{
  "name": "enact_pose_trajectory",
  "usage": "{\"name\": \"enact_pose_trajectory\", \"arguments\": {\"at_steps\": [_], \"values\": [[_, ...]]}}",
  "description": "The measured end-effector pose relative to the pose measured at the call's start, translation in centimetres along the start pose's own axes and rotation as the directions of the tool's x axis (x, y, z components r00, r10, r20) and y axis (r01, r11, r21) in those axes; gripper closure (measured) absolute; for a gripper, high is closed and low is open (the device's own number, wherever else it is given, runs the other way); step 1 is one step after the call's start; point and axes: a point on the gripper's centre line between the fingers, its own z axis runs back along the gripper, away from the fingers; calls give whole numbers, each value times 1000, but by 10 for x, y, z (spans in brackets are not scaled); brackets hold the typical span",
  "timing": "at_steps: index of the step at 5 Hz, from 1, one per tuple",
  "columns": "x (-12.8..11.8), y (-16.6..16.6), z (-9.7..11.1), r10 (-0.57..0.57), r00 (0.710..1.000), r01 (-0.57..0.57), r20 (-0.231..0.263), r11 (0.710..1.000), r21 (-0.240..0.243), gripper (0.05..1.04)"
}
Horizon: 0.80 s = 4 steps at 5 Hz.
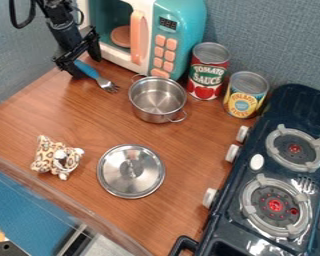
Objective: Move the blue fork to the front of microwave
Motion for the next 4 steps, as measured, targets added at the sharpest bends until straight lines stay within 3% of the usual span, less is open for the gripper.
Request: {"name": "enact_pose_trajectory", "arguments": {"at_steps": [1,2,3,4], "values": [[-1,5,4,-31,999,31,10,999,36,88],[-4,6,25,-51,998,50,37,998,27,85],[-3,-4,66,-75,993,77,90,997,-20,85],[-1,-3,69,-69,993,71,95,997,-23,85]]}}
